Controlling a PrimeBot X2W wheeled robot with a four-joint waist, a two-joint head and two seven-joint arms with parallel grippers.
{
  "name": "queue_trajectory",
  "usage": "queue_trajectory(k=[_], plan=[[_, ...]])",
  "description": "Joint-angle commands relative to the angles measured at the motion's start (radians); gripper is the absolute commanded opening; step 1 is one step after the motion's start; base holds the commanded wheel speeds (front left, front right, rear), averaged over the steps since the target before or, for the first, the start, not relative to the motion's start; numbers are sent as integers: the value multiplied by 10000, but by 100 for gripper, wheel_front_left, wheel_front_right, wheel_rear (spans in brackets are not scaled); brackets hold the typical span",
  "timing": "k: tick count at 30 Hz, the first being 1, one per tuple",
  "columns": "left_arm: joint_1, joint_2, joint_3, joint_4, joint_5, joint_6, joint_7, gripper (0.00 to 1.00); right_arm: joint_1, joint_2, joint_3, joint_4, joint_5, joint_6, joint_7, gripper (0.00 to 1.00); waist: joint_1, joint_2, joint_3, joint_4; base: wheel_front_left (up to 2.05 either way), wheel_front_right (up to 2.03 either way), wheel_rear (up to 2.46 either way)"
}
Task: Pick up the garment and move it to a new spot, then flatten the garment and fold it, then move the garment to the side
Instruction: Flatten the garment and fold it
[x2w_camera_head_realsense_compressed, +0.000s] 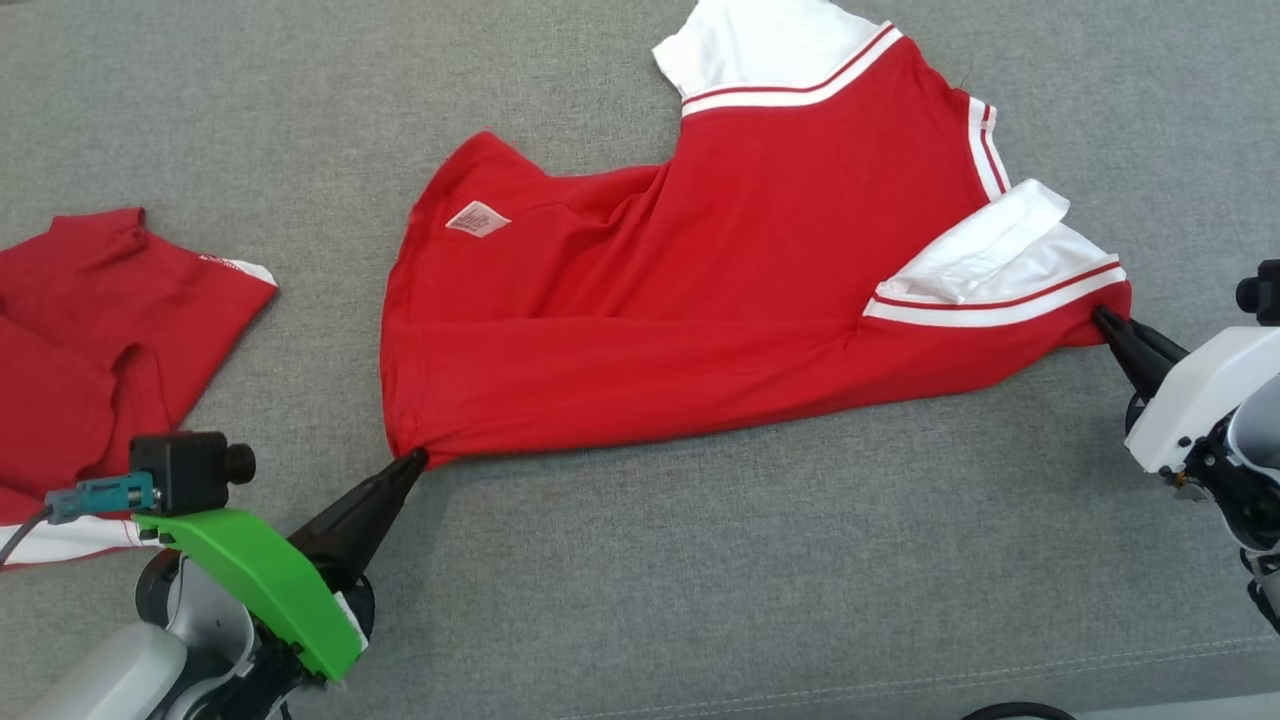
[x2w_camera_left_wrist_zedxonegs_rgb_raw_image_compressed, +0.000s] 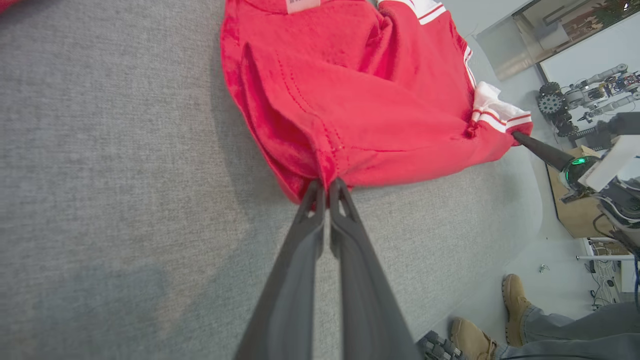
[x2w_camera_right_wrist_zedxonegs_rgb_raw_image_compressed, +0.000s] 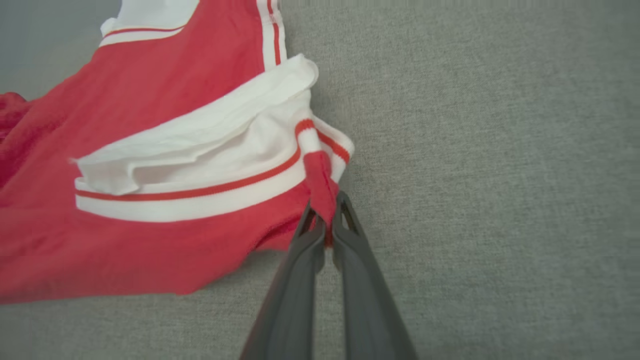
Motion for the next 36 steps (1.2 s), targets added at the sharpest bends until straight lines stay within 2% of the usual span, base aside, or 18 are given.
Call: queue_trajectory(k=[1,5,12,18,22,25,26,29,30,31,32,33,34,35,36], plan=[[143,172,42,-109,-97,-59,30,0,164,-175,-31,-141,117,-5,115,0,0,0,-77,-19,0,0,0],[417,652,260,-729,-299,-60,74,0,462,-552,-189,-857,478,-5,644,0,0,0,-270,-94,0,0,0],[1056,1448,446,-1956,-267,273,-6,0,1491,-1127,-796,-2377,969,-6,1722,0,0,0,-544,-320,0,0,0],[1961,1853,203,-2631,67,801,-250,0,2854,-1043,-1719,-3506,1072,-6,2599,0,0,0,-544,-557,0,0,0],[2568,1349,-327,-2317,197,1005,-439,0,3644,-598,-2231,-3677,779,-6,2755,0,0,0,-434,-666,0,0,0],[2719,719,-773,-1788,283,956,-489,0,3959,-173,-2335,-3393,375,-6,2666,0,0,0,-360,-674,0,0,0],[2719,719,-773,-1788,283,956,-489,0,3959,-173,-2335,-3393,375,-6,2666,0,0,0,-360,-674,0,0,0],[2584,237,-975,-1098,365,918,-549,0,3960,174,-2250,-2980,-117,-6,2417,0,0,0,-329,-635,0,0,0],[2508,88,-986,-891,375,905,-597,0,3922,261,-2180,-2844,-239,-6,2361,12,0,0,-333,-621,0,0,0],[2435,-51,-985,-691,348,862,-616,8,3850,337,-2145,-2725,-337,-6,2293,23,0,0,-339,-607,0,0,0],[2378,-121,-983,-528,355,823,-668,18,3763,390,-2118,-2613,-410,-5,2232,25,0,0,-345,-600,0,0,0],[2339,-176,-963,-389,385,825,-716,27,3719,434,-2088,-2520,-469,-5,2188,34,0,0,-349,-593,0,0,0],[2314,-259,-935,-293,367,816,-769,44,3676,447,-2044,-2464,-541,-5,2111,57,0,0,-351,-583,0,0,0],[2288,-319,-894,-215,362,808,-838,88,3639,457,-2053,-2403,-606,-5,2031,100,0,0,-356,-571,0,0,0],[2281,-327,-876,-158,375,810,-874,100,3612,469,-2088,-2344,-639,-5,1979,100,0,0,-359,-564,0,0,0]])
